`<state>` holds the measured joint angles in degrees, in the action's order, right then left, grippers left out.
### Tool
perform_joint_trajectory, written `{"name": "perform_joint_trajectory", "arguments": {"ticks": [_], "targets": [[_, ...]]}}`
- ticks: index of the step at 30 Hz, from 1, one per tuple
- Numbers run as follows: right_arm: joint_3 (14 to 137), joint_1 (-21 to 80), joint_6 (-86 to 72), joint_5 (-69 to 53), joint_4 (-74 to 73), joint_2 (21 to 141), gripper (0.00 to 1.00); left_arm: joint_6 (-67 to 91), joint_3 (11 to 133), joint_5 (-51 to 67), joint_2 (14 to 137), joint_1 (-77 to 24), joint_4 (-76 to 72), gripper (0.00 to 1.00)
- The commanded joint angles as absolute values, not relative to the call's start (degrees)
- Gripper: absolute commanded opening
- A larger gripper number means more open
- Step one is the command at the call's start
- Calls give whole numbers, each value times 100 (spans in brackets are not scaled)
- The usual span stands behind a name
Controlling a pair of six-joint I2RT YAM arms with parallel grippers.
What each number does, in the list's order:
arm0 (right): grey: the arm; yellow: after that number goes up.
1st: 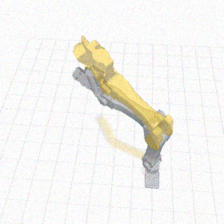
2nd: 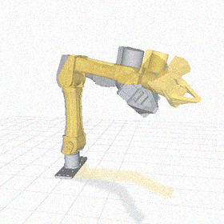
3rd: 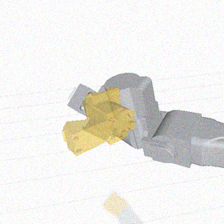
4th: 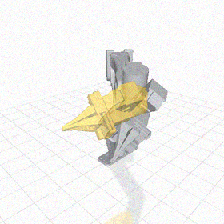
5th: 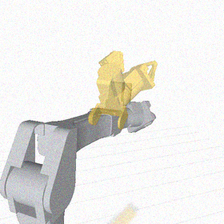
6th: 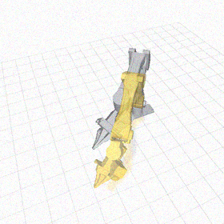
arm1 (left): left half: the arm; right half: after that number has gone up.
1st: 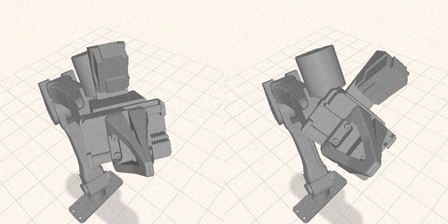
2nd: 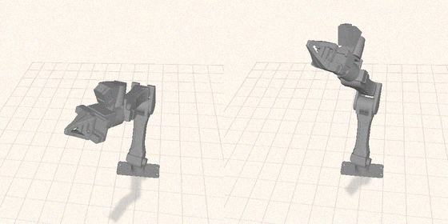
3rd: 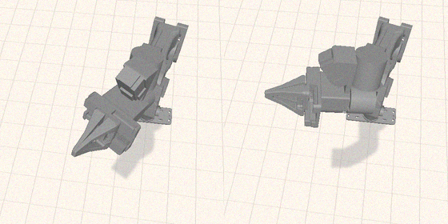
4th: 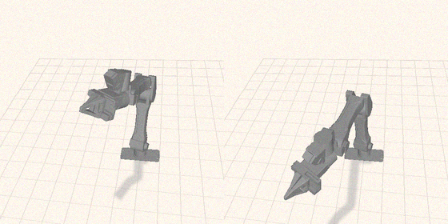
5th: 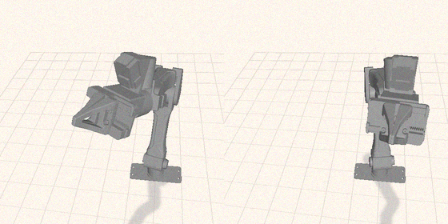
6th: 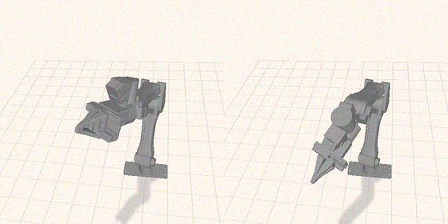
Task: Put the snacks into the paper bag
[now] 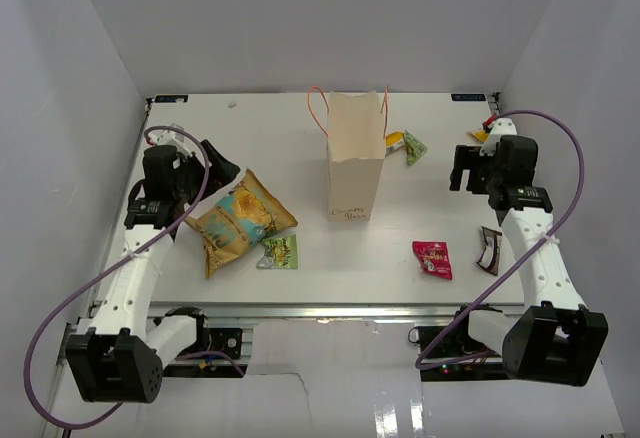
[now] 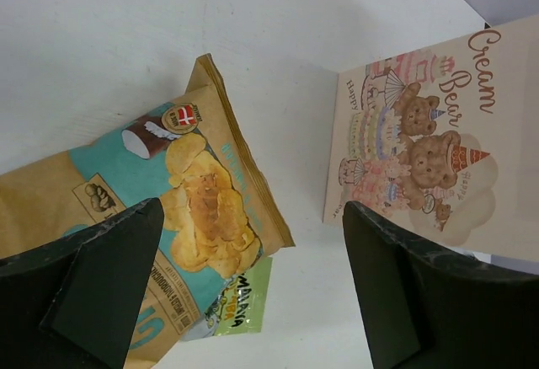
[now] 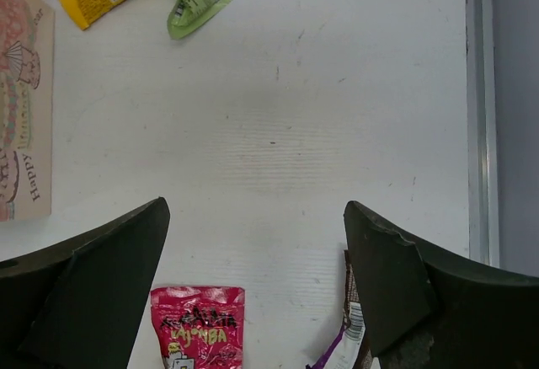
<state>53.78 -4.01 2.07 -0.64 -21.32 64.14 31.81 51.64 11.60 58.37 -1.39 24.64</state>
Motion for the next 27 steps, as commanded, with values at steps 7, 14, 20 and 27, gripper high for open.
{"name": "perform_joint_trajectory", "arguments": {"ticks": [7,14,20,27], "targets": [[5775,-343,2565,-2355,-2478,6249,90,4156,6959,-243,7688,-1115,4023,98],[5706,-281,3674,-3066,-3577,6592,90,4992,8540,-1502,9067,-1573,5105,91],[5221,-281,3498,-3647,-3121,6302,90,5001,9394,-1740,10359,-1661,5536,89],[5071,-281,3472,-3612,-3006,6328,90,4930,10248,-2082,11609,-1810,6442,87]]}}
